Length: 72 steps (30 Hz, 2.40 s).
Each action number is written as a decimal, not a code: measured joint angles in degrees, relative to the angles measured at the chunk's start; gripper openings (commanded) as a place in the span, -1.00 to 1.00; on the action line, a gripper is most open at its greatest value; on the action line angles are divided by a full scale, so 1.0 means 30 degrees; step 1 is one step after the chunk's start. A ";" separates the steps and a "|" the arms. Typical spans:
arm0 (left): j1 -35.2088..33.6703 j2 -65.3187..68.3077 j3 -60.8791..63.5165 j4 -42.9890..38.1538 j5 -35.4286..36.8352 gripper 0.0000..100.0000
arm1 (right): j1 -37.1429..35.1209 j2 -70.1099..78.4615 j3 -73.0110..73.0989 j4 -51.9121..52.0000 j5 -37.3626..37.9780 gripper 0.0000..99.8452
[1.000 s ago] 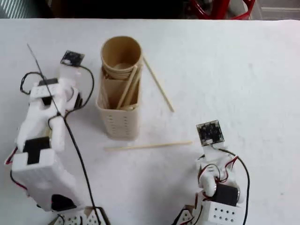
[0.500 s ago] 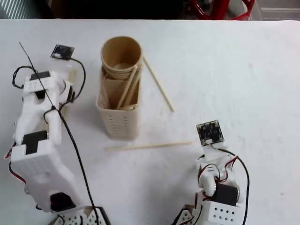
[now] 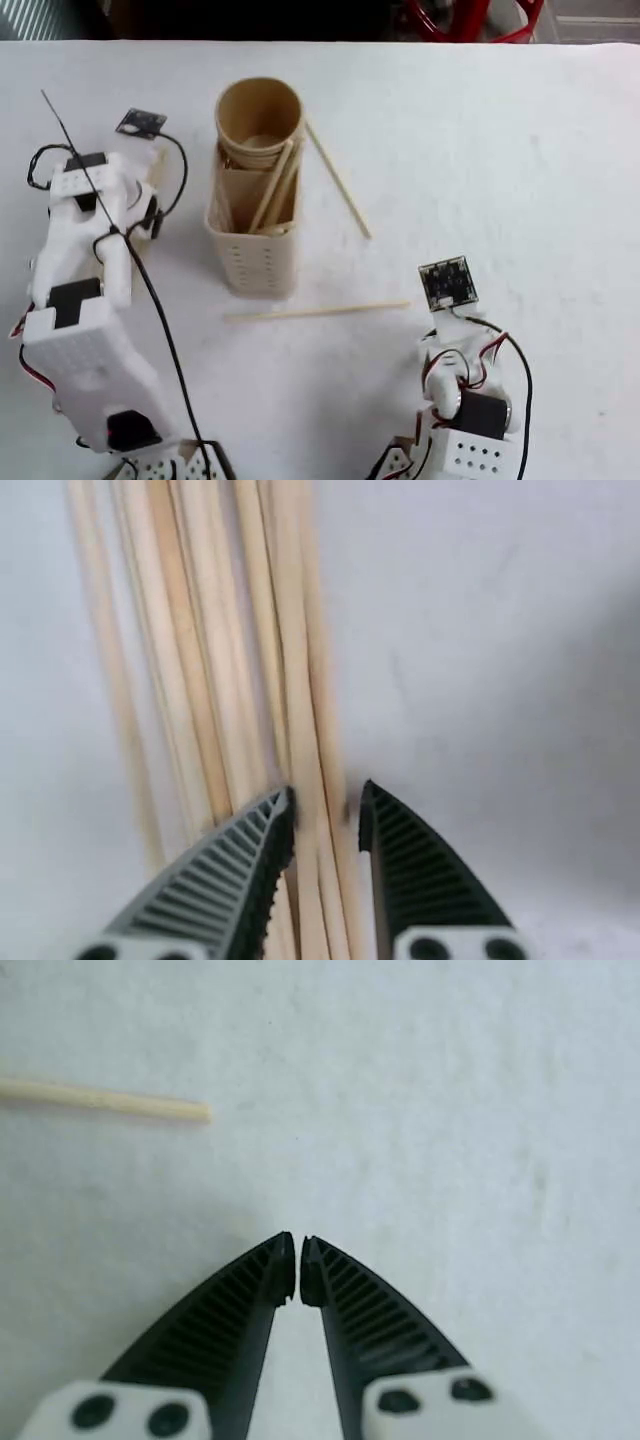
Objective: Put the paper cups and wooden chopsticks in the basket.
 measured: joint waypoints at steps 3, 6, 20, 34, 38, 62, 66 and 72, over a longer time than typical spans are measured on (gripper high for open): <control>0.0000 0.0000 -0.0029 0.0410 -0.0557 -0.75 | 0.0000 0.0000 0.0000 0.0000 0.0000 -0.95; 0.0322 0.0000 -0.0029 0.1231 -0.1260 -0.75 | 0.0000 0.0000 0.0000 0.0000 0.0000 -0.95; 0.1289 0.0000 -0.0440 0.2139 -0.0850 -0.85 | 0.0000 0.0000 0.0000 0.0000 0.0000 -0.95; 0.1963 0.0000 -0.0440 0.1993 -0.0938 -0.82 | 0.0000 0.0000 0.0000 0.0000 0.0000 -0.95; 0.1729 0.0000 -0.0440 0.1993 -0.0938 -0.74 | 0.0000 0.0000 0.0000 0.0000 0.0000 -0.95; 0.0967 0.2227 -0.2901 0.2608 -0.0293 -0.97 | 0.0000 0.0000 0.0000 0.0000 0.0000 -0.95; 0.0967 0.2608 -0.3546 0.3048 -0.0293 -0.96 | 0.0000 0.0000 0.0000 0.0000 0.0000 -0.95; 0.0967 0.2637 -0.3780 0.3487 -0.0293 -0.95 | 0.0000 0.0000 0.0000 0.0000 0.0000 -0.95</control>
